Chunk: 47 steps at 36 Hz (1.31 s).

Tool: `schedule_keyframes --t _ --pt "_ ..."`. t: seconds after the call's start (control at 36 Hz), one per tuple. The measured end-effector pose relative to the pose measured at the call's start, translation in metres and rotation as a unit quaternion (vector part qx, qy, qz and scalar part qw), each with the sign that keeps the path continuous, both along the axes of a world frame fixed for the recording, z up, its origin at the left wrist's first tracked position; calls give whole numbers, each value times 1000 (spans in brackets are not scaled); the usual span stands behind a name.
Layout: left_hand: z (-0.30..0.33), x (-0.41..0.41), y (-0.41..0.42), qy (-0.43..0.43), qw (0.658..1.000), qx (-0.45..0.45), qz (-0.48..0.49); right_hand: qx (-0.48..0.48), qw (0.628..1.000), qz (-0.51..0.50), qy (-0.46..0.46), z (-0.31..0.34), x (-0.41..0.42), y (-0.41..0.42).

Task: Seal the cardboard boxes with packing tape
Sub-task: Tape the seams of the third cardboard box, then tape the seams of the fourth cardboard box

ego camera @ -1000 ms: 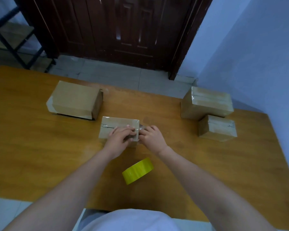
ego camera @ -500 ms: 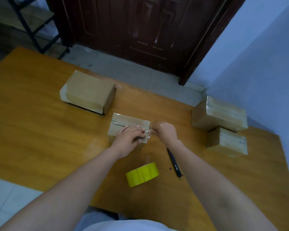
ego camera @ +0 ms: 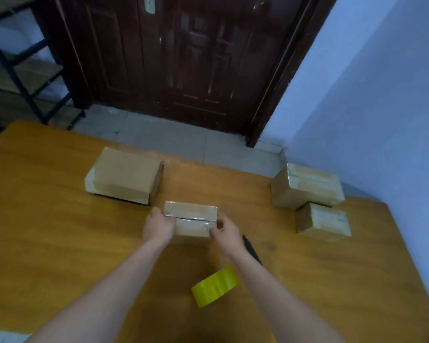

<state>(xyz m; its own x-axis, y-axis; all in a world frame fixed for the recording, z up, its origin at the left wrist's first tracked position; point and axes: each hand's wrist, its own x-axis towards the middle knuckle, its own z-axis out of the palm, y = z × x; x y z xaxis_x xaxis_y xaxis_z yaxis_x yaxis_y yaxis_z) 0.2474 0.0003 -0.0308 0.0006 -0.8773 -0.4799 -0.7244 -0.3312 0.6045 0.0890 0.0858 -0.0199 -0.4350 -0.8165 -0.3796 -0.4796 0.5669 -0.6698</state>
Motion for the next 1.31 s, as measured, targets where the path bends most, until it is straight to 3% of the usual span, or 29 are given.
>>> schedule_keyframes --t 0.17,0.33,0.44,0.61,0.83,0.97,1.14,1.31 --pt "11 -9 4 52 999 -8 -8 29 997 -75 -19 2 11 -5" --pt "28 -48 -12 225 973 14 -42 23 994 -108 18 25 -16 -12" --pt "35 -91 -12 282 955 64 -67 8 987 -153 54 35 -47 -7" --pt "23 -159 3 239 947 126 -171 31 975 -213 53 36 -108 16" --pt "1 -219 23 233 931 203 -197 94 971 -195 106 15 -163 41" --pt "-7 -242 24 243 938 175 -176 146 956 -147 205 11 -181 32" --pt "0 -244 18 250 923 186 -226 174 938 -115 278 21 -175 9" --pt "24 -195 -33 174 951 34 -253 57 944 11 324 35 -124 -36"
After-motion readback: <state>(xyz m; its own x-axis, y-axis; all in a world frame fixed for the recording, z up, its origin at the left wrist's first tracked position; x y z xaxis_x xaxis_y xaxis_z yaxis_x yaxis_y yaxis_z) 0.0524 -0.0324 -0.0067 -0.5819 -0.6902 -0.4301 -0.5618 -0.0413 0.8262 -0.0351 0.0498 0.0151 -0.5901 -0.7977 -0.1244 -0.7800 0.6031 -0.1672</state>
